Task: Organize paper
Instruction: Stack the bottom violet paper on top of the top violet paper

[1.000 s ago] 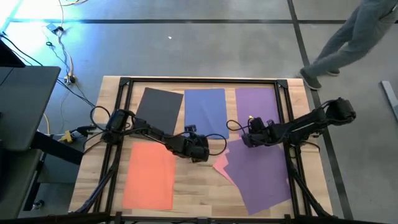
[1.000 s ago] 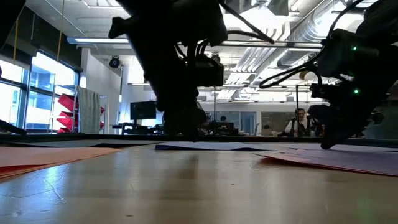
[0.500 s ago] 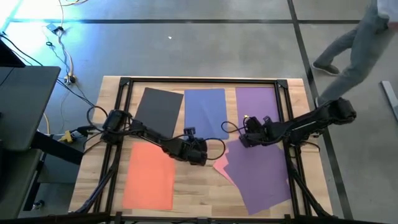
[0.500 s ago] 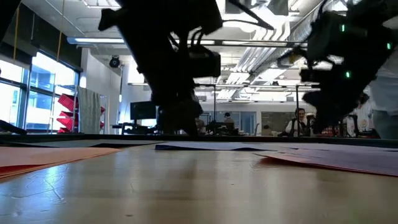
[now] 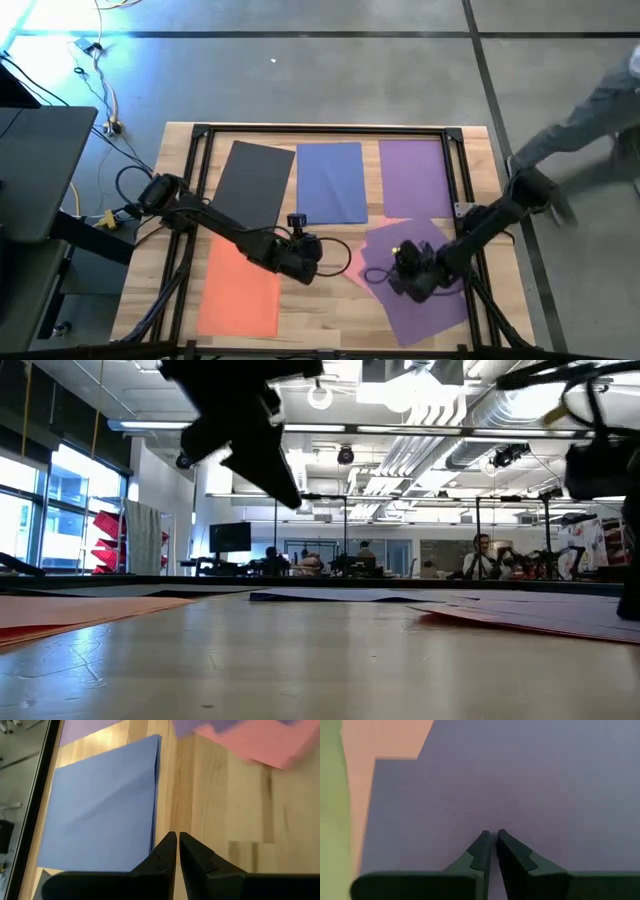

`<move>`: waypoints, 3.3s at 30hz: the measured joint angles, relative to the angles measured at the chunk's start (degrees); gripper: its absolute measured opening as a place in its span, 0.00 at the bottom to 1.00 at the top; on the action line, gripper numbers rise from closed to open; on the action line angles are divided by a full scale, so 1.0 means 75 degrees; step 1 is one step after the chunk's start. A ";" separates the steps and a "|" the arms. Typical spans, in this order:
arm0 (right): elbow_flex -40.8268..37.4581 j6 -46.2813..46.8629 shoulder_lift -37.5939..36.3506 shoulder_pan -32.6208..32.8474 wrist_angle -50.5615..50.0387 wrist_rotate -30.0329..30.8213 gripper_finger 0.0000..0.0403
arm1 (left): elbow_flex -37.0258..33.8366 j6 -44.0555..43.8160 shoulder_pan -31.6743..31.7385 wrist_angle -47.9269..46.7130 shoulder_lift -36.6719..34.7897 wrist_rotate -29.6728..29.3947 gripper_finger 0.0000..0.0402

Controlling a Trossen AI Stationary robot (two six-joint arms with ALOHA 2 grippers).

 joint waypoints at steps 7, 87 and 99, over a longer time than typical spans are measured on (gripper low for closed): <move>0.1766 -0.0173 0.1855 0.0009 0.0593 0.0201 0.00 | 0.0000 -0.0001 -0.0161 0.0046 -0.0069 0.0005 0.00; 0.8822 -0.3859 0.5414 0.1941 -0.3911 0.3415 0.00 | -0.0038 0.4310 -0.1305 0.7210 0.2352 0.3784 0.27; 0.8819 -0.3552 0.5355 0.1767 -0.4104 0.3693 0.00 | -0.0035 0.4132 -0.1301 0.8076 0.2739 0.3888 0.42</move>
